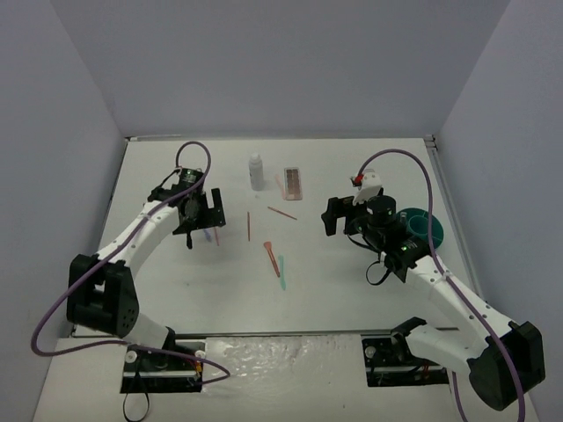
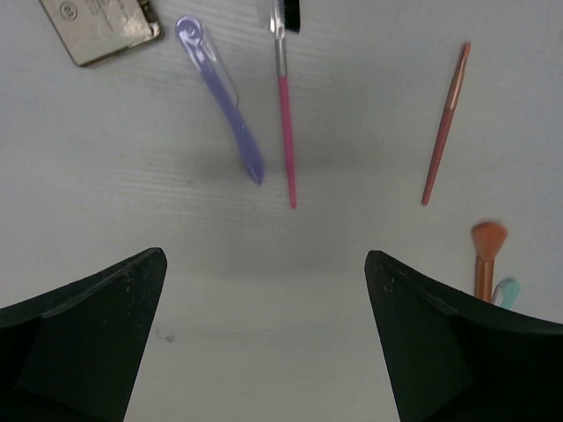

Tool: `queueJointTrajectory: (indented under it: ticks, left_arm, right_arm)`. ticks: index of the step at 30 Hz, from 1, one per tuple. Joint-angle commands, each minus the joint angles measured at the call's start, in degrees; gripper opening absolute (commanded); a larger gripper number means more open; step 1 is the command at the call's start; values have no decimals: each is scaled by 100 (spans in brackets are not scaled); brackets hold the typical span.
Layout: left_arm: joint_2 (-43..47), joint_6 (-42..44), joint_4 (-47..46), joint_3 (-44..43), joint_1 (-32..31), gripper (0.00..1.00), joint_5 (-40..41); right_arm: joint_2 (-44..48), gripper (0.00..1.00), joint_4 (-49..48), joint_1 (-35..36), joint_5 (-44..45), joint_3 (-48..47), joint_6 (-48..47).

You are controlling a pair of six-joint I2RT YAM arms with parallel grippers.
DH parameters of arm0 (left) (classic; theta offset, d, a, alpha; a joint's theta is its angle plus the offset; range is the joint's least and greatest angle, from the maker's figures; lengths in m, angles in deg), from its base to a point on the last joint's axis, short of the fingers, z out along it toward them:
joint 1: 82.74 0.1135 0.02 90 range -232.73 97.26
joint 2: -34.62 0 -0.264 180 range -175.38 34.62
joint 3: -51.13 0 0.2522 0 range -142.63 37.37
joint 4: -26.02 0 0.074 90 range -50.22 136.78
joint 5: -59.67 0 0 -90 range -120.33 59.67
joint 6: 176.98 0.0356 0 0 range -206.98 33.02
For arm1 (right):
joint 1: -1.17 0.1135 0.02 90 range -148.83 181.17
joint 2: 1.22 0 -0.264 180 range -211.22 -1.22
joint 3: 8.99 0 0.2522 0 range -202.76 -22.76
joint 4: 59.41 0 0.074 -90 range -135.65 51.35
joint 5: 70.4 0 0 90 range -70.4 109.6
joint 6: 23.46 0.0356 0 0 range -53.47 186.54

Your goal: Organize the makeup

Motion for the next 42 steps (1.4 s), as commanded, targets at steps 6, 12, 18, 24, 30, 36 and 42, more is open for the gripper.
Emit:
queueJointTrajectory:
  ticks: [6, 12, 18, 24, 30, 36, 42]
  left_arm:
    - [-1703, -319, 459, -1806, -118, 74, 100]
    - [-2118, -348, 493, -1991, -123, 61, 274]
    - [-2552, -332, 558, -2158, -105, 50, 324]
    - [-2616, -334, 207, -1845, -33, 33, 272]
    - [-2656, -358, -8, -1660, -26, 24, 272]
    - [-2568, -373, -182, -1338, -30, 4, 374]
    - [-1997, -294, -356, -1083, -174, 0, 421]
  right_arm:
    - [316, 100, -518, 0, -28, 242, -155]
    - [403, 100, -608, 0, 18, 348, -147]
    - [503, 100, -600, 0, 65, 395, -164]
    - [494, 100, -606, 0, 58, 392, -167]
    - [475, 100, -599, 0, 21, 376, -164]
    - [593, 100, -572, 0, 55, 356, -164]
    - [710, 100, -485, 0, 5, 261, -141]
